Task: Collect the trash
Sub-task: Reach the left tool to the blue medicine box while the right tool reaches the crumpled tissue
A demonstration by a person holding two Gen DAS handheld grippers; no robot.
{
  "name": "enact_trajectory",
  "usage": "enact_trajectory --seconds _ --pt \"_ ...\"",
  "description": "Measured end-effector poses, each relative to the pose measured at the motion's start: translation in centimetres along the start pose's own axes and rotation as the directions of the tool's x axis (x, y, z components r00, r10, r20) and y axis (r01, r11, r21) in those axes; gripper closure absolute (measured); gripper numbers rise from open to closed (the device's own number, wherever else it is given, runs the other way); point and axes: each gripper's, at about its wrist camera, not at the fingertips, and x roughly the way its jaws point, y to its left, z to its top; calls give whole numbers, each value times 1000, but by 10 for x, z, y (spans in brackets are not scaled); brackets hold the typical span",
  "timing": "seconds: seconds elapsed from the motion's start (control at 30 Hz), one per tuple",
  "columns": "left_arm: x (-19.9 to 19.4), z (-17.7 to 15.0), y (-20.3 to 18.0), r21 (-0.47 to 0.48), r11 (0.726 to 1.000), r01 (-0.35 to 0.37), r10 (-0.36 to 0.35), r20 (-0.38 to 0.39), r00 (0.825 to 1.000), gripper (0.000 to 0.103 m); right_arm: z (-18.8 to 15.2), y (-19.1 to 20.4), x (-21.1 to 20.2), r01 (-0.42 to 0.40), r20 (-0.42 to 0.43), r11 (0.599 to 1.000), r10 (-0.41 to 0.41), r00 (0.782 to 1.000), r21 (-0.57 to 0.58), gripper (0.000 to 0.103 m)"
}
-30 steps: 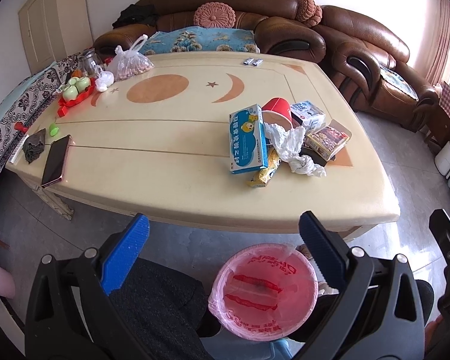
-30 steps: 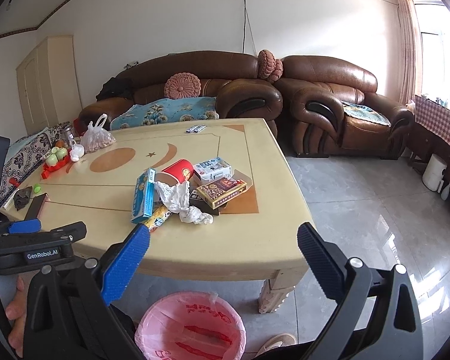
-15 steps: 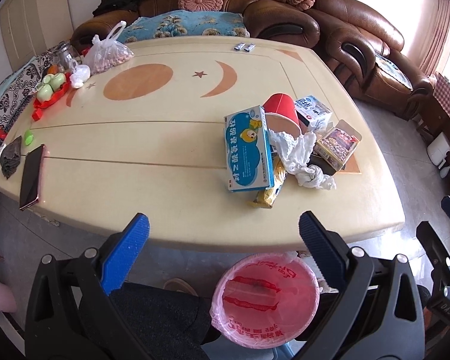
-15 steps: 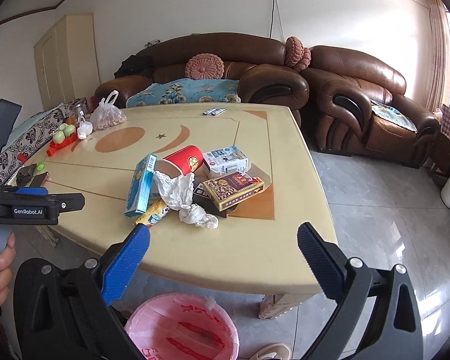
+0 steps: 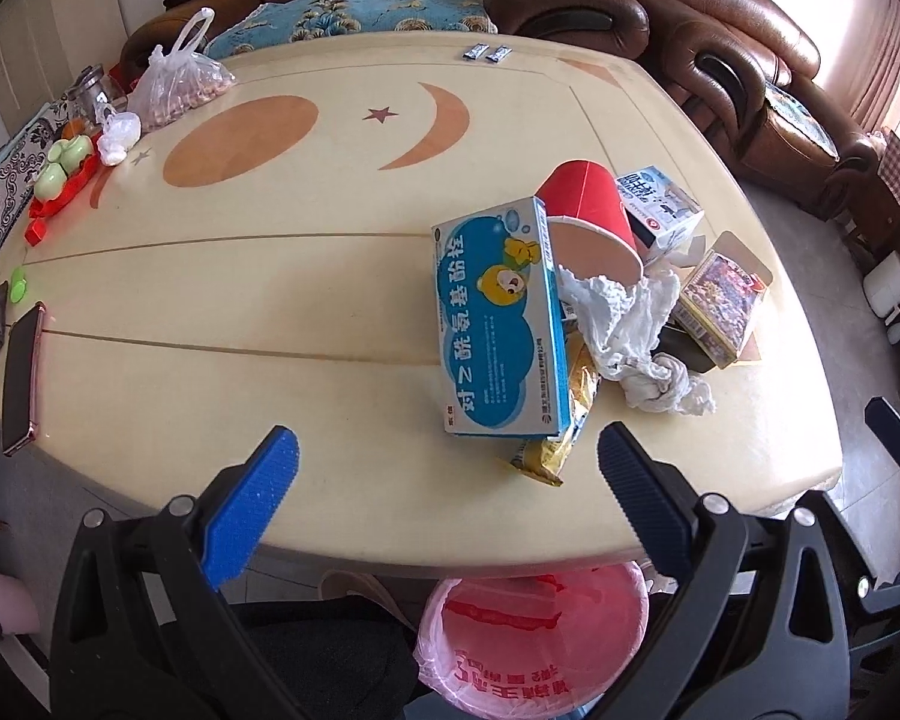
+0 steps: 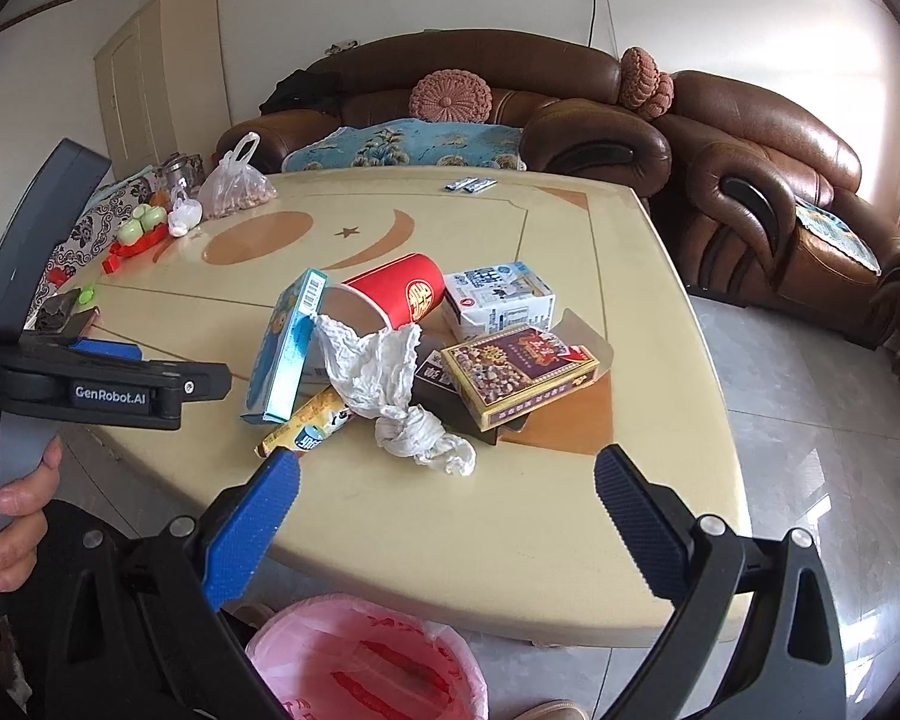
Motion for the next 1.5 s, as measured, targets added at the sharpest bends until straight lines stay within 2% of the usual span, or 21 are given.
enact_trajectory --seconds 0.37,0.67,1.0,1.2,1.23,1.37,1.43,1.5 --pt "31 16 1 8 1000 0 0 -46 999 5 -7 16 46 -49 -56 996 45 997 -73 6" --pt "51 30 4 1 1000 31 -31 -75 997 5 -9 22 73 -109 -80 990 102 992 -90 6" --pt "73 36 5 6 996 86 -85 -93 992 5 -10 25 101 -146 -79 984 139 987 -97 6" --pt "93 40 15 -49 983 177 -182 -131 975 5 -6 22 114 -156 -58 984 151 987 -83 7" --pt "96 40 16 -55 981 187 -192 -136 972 5 -7 21 116 -156 -55 984 152 987 -82 8" --pt "99 41 21 -75 974 214 -221 -118 968 5 -9 18 124 -150 -60 986 146 987 -72 32" --pt "101 41 20 -69 974 215 -223 -122 967 5 -11 17 127 -140 -62 988 136 989 -69 37" --pt "102 41 20 -71 973 219 -226 -118 967 5 -11 17 127 -129 -51 989 125 991 -69 48"
